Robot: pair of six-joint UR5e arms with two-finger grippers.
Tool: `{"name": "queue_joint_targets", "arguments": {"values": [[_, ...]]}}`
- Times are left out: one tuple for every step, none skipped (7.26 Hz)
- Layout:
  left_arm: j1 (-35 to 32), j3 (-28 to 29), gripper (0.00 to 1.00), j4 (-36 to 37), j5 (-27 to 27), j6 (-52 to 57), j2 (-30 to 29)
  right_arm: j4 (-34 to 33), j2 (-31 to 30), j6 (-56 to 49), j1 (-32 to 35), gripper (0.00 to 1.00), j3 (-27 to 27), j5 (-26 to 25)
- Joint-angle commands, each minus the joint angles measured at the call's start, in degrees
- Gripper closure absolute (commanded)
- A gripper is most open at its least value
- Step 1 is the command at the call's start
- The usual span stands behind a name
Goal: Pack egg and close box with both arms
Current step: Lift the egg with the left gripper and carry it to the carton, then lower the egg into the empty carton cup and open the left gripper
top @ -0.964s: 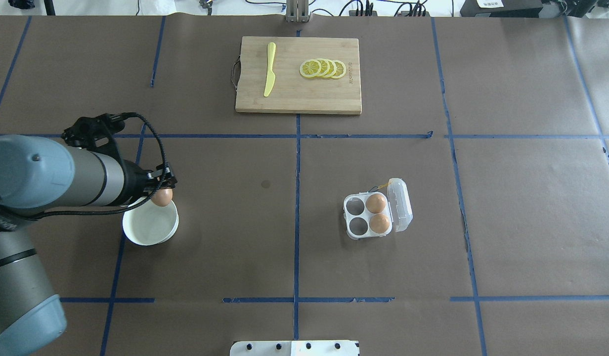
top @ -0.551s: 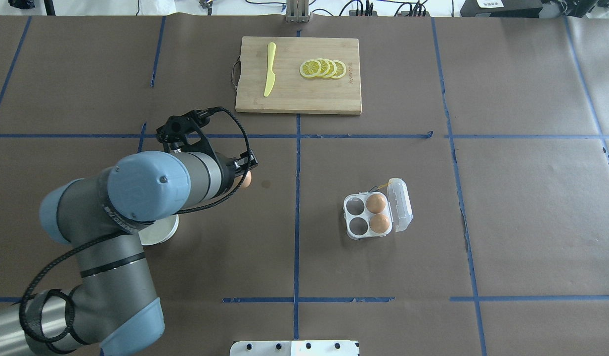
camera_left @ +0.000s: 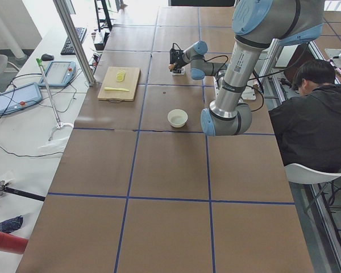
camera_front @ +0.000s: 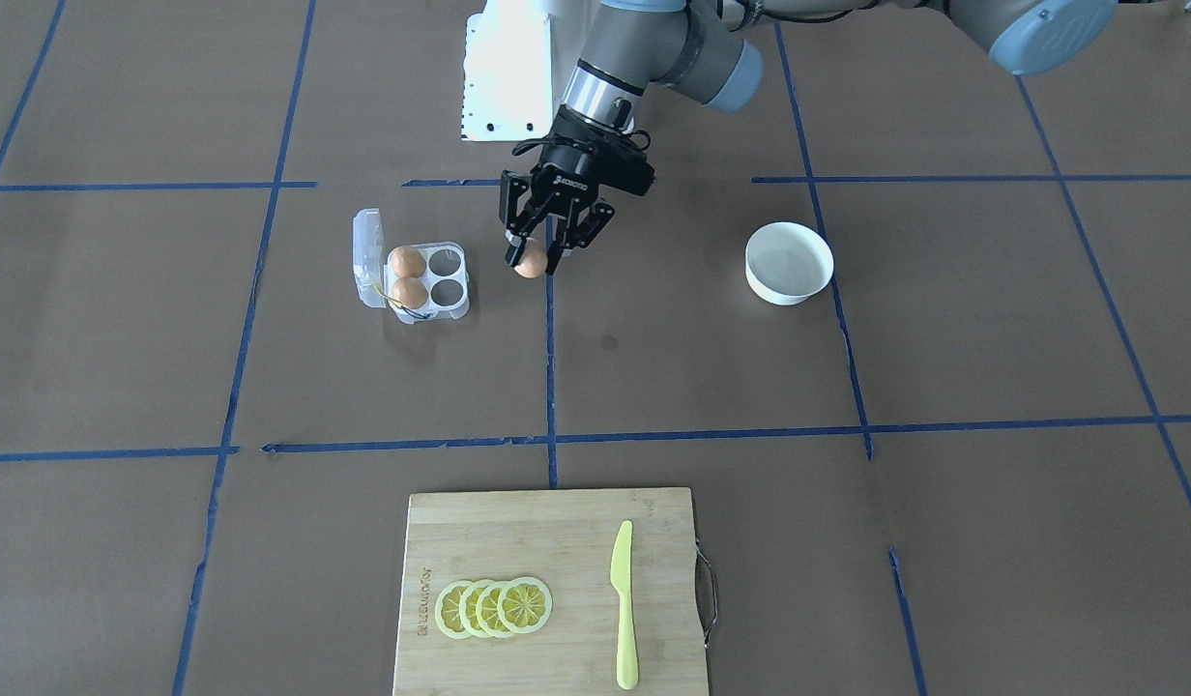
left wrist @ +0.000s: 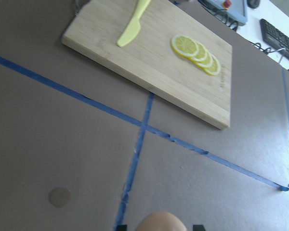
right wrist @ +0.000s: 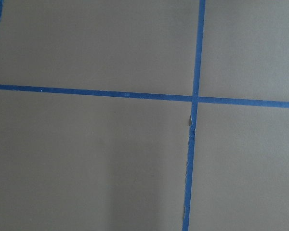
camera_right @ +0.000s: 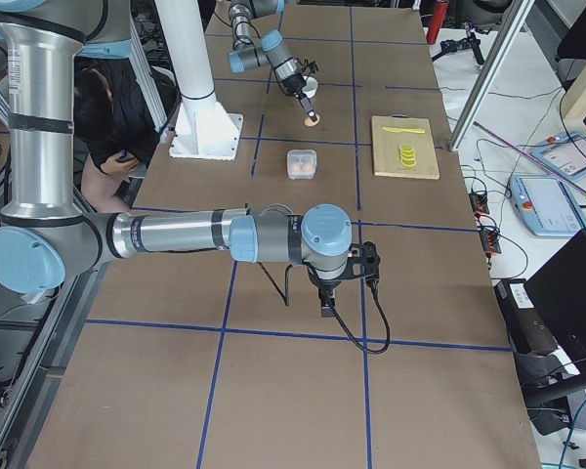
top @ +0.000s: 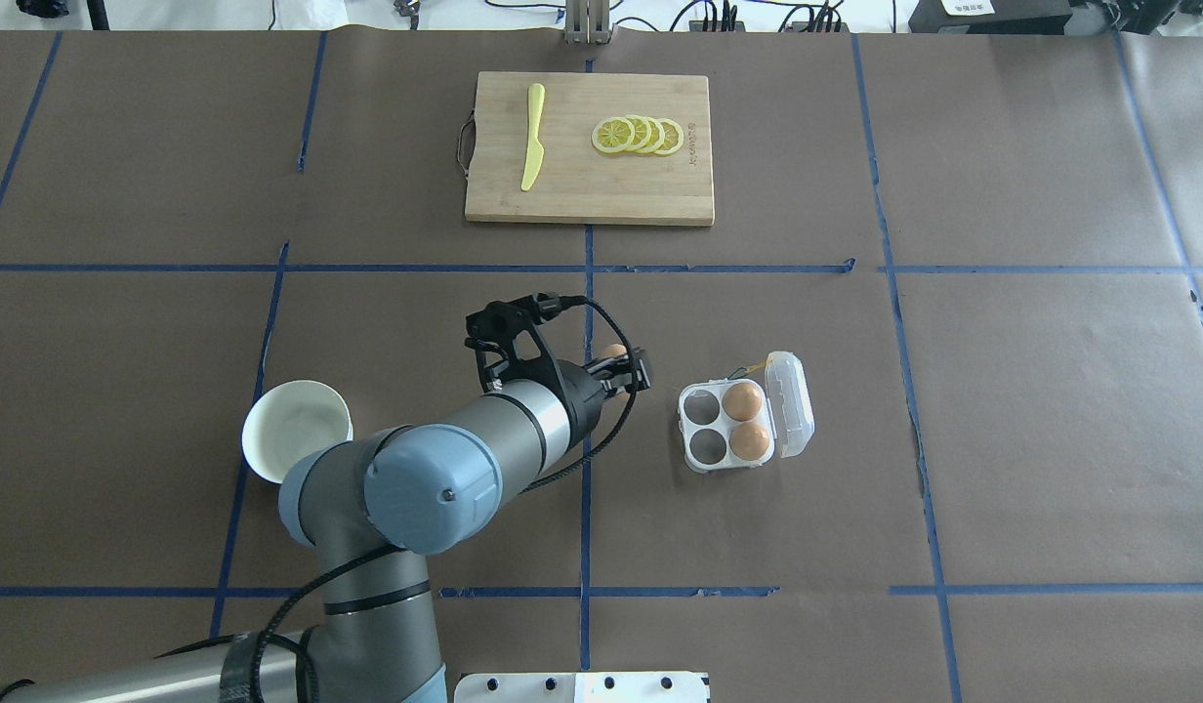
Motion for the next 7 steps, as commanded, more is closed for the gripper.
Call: {"name": "queue_joint_targets", "arguments": {"values": [[1.76, 8.51, 1.0, -6.98, 0.37, 8.3, -5.53, 0.0, 0.16, 0.03, -0.02, 0.0, 0.01, 0.03], [2.28, 11.15, 1.0, -7.0, 0.37, 8.67, -7.21, 0.0, 0.16, 0.03, -0.02, 0.0, 0.1, 0.29], [2.38, 11.61, 1.0, -7.0, 0.11, 10.41, -7.32, 0.0, 0.16, 0.03, 0.07, 0.0, 0.1, 0.29], [2.72, 12.31, 1.0, -7.09, 0.02, 12.52, -7.93, 0.0, 0.16, 0.03, -0.01, 0.0, 0.1, 0.21], [3.08, 13.89, 1.0, -7.09, 0.02, 12.63, -9.33, 0.0, 0.16, 0.03, -0.02, 0.0, 0.1, 0.29], [3.25, 15.03, 1.0, -7.09, 0.02, 12.63, -10.04, 0.0, 0.16, 0.03, -0.02, 0.0, 0.19, 0.29], [3.52, 15.48, 1.0, -7.17, 0.02, 12.63, -10.13, 0.0, 0.25, 0.03, 0.07, 0.0, 0.19, 0.29]]}}
